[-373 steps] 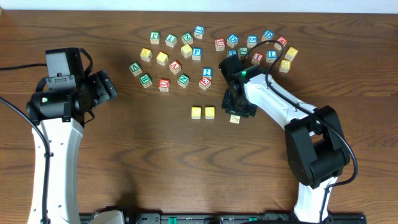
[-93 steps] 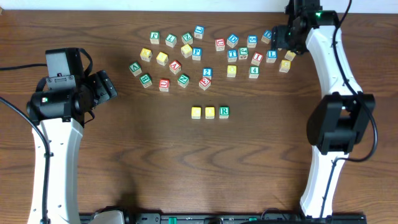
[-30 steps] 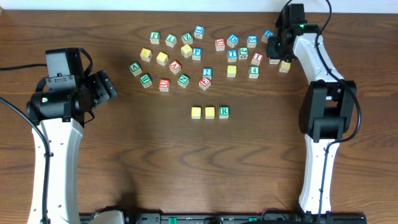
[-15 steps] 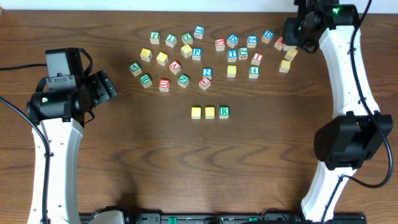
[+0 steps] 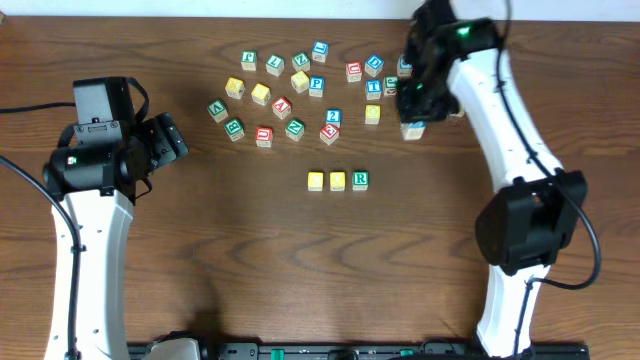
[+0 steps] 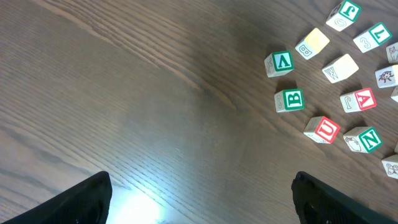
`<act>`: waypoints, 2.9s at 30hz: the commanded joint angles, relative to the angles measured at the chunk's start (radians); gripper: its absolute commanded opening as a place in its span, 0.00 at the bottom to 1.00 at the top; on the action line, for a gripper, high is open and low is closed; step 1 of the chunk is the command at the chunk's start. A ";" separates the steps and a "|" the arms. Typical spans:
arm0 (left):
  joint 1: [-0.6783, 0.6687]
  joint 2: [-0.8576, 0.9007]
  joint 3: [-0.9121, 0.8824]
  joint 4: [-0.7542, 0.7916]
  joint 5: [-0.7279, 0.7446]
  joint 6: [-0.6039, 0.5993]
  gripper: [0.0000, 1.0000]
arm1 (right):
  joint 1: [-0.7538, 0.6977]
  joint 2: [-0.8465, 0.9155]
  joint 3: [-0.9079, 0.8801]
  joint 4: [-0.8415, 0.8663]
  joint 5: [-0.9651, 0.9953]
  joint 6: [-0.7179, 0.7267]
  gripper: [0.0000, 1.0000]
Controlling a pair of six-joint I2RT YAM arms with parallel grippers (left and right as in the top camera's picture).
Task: Spell out CORL
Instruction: 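Lift the blue L block and carry it toward the R block, then lower the L block right of the R block and open the gripper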
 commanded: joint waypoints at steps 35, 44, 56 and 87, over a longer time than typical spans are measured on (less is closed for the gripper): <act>0.002 -0.007 0.005 -0.003 -0.009 -0.002 0.91 | 0.149 0.011 -0.463 0.355 0.077 0.309 0.20; 0.002 -0.007 0.005 -0.003 -0.009 -0.002 0.91 | 0.149 0.011 -0.469 0.363 0.072 0.309 0.33; 0.002 -0.007 0.005 -0.003 -0.009 -0.002 0.91 | 0.146 0.011 -0.461 0.360 0.066 0.299 0.38; 0.002 -0.007 0.005 -0.003 -0.009 -0.002 0.91 | 0.162 0.011 -0.430 0.334 0.065 0.180 0.29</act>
